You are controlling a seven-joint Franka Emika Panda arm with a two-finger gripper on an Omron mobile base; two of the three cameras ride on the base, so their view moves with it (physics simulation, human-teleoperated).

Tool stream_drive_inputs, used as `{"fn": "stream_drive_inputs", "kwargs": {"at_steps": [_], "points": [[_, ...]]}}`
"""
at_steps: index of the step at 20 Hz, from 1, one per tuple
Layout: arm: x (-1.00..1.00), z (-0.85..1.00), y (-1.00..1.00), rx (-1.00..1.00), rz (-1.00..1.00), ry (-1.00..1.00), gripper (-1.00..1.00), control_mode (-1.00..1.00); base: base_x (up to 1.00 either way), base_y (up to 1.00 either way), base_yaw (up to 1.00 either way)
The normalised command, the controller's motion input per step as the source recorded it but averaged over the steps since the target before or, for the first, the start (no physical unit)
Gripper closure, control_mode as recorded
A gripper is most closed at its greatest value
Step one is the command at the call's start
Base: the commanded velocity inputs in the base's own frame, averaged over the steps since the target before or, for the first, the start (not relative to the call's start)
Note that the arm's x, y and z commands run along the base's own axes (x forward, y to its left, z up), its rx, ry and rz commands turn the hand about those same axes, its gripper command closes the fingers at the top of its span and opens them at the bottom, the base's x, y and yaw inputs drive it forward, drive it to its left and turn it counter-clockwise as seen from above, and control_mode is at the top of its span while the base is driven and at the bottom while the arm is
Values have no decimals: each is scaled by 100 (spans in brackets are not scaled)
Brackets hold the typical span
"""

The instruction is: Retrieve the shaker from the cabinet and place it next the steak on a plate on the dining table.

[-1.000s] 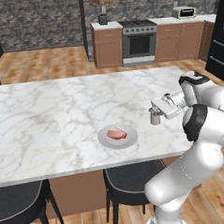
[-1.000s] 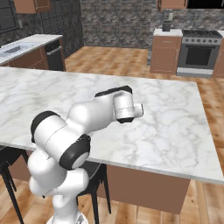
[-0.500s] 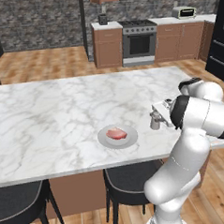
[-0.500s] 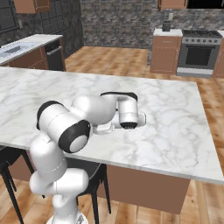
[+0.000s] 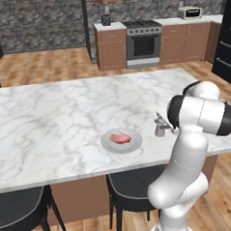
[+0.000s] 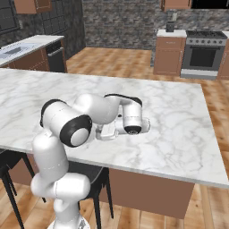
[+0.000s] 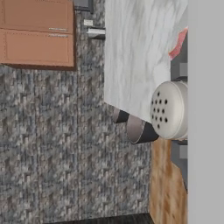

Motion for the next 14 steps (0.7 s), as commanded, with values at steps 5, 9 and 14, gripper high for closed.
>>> {"fn": "stream_drive_inputs", "kwargs": {"at_steps": [5, 9, 14], "points": [[25, -15, 10, 0, 0, 0, 100, -100, 0, 0, 0], [23, -22, 8, 0, 0, 0, 100, -100, 0, 0, 0], [15, -23, 0, 0, 0, 0, 100, -100, 0, 0, 0]]}}
